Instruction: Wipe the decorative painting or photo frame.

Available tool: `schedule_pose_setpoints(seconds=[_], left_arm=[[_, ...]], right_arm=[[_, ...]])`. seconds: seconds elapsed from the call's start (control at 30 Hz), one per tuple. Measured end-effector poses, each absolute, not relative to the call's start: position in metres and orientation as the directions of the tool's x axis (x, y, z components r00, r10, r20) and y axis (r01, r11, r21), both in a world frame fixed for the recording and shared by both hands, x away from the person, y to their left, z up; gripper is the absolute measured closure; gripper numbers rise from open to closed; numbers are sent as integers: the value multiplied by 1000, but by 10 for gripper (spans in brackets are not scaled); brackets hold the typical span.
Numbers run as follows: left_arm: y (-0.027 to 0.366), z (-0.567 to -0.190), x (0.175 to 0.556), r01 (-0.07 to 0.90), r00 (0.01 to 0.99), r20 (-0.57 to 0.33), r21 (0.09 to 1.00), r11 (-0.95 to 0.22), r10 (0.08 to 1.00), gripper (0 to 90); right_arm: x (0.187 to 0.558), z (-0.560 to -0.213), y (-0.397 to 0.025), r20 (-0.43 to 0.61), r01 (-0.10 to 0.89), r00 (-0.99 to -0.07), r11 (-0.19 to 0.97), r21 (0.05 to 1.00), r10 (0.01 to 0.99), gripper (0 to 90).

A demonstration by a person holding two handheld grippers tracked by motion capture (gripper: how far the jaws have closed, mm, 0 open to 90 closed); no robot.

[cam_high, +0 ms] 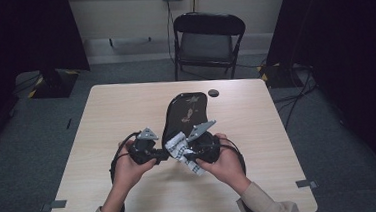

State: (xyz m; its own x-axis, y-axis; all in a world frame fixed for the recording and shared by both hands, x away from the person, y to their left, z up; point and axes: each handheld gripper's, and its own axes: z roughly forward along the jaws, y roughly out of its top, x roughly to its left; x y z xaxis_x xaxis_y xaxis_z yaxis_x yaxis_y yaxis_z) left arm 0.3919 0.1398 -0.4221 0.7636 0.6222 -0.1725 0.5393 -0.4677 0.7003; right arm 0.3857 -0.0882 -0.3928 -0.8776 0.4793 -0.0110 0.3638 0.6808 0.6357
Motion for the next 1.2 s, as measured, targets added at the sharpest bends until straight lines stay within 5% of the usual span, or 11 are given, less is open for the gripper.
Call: schedule_pose_setpoints(seconds=[0.7,1.0,1.2], left_arm=[[141,-422,391,551,756,-182,695,-461,629,727],[147,-420,390,552,755,-177,691,-466,632,692],[149,-418,386,553,752,-176,692,-464,635,691]], right_arm=[[387,-462,-98,64,460,-858,707,537,510,765],[382,-431,-107,33,431,-859,686,586,511,765],[373,-376,-103,-14,351,-873,648,676,488,765]])
